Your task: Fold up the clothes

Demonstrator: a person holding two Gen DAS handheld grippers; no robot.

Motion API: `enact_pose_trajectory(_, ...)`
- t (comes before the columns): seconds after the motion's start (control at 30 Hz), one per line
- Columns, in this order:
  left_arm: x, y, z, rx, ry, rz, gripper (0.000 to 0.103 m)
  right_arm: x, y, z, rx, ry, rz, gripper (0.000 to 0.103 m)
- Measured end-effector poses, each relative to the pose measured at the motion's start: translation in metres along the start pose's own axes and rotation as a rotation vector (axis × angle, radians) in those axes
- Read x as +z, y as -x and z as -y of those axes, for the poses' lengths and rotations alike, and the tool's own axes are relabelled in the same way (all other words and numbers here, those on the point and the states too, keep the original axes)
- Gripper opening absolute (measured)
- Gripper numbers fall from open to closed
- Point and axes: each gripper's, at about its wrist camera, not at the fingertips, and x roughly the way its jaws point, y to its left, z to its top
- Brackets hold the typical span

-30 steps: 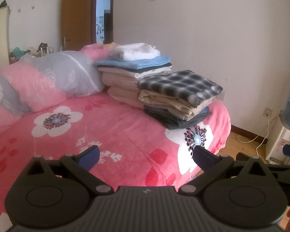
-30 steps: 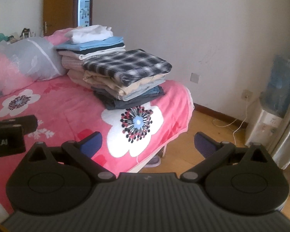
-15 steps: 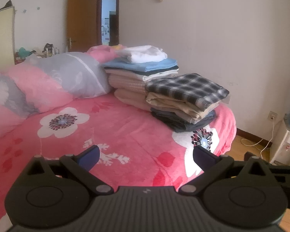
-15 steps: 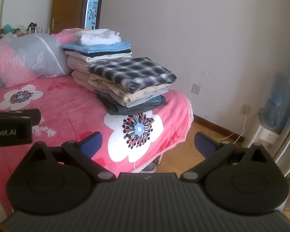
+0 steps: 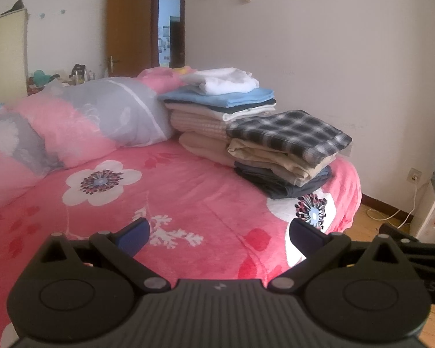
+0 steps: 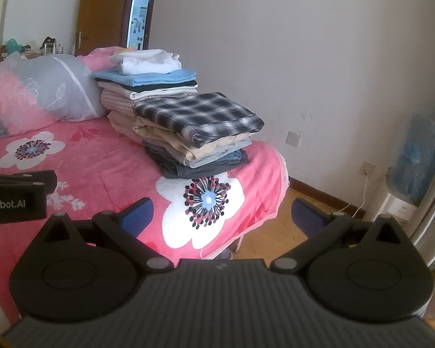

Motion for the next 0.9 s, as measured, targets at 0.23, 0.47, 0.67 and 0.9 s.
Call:
enact_pose_trajectory(0.23,0.012,0.004,0.003,-0.003,-0.022,0.024,0.103,0.008,0.003,-0.001,0.004,0.006,0.010,0.102)
enact_pose_trajectory(0.47,0.018,0.005,0.005,-0.005,-0.032,0.039,0.103,0.022,0.006,0.005,-0.009,-0.009,0.033,0.102)
enact_pose_trajectory(0.67,0.020,0.005,0.006,-0.007,-0.036,0.044,0.103,0.022,0.005,0.006,-0.013,-0.015,0.022,0.102)
enact_pose_trajectory(0.9,0.021,0.005,0.004,-0.007,-0.030,0.044,0.103,0.021,0.007,0.003,-0.012,-0.006,0.022,0.102)
